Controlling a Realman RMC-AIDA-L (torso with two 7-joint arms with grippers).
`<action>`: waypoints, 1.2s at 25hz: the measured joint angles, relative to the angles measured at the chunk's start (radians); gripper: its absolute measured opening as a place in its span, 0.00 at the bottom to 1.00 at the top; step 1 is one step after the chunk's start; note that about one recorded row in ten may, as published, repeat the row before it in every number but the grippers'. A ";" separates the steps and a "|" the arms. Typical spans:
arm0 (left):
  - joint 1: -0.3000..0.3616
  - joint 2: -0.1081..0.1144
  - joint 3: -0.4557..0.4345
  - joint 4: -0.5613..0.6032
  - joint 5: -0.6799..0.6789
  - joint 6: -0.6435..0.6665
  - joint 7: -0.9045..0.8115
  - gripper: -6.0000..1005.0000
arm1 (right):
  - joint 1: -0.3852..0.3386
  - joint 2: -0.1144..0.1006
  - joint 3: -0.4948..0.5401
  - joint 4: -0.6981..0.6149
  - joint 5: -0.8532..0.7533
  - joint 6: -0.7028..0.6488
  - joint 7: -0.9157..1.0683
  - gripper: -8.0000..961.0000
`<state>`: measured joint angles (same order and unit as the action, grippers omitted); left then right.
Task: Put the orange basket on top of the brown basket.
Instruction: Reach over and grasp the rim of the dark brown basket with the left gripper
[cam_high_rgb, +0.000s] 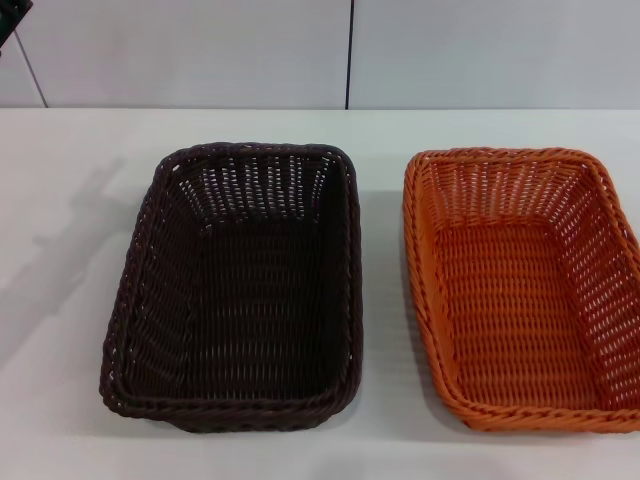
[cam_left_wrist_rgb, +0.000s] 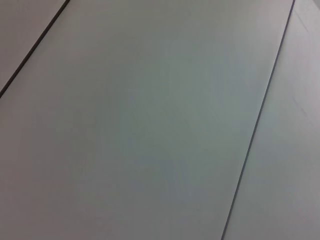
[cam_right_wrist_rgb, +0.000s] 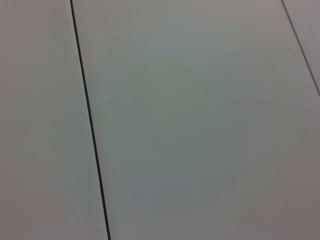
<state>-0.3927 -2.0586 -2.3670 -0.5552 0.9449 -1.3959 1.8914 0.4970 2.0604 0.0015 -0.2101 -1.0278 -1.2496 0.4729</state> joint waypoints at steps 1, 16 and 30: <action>0.000 0.000 0.000 0.000 0.000 0.000 0.000 0.86 | 0.000 0.000 0.000 0.000 0.000 0.000 0.000 0.59; -0.003 0.000 0.000 0.008 0.000 0.000 0.000 0.85 | -0.003 -0.001 0.013 0.000 0.000 0.012 0.001 0.59; -0.001 -0.001 0.000 0.008 -0.001 -0.001 0.000 0.84 | -0.003 0.000 0.025 0.001 0.000 0.015 0.001 0.59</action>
<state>-0.3942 -2.0592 -2.3669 -0.5475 0.9443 -1.3970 1.8914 0.4939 2.0600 0.0260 -0.2090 -1.0278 -1.2342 0.4739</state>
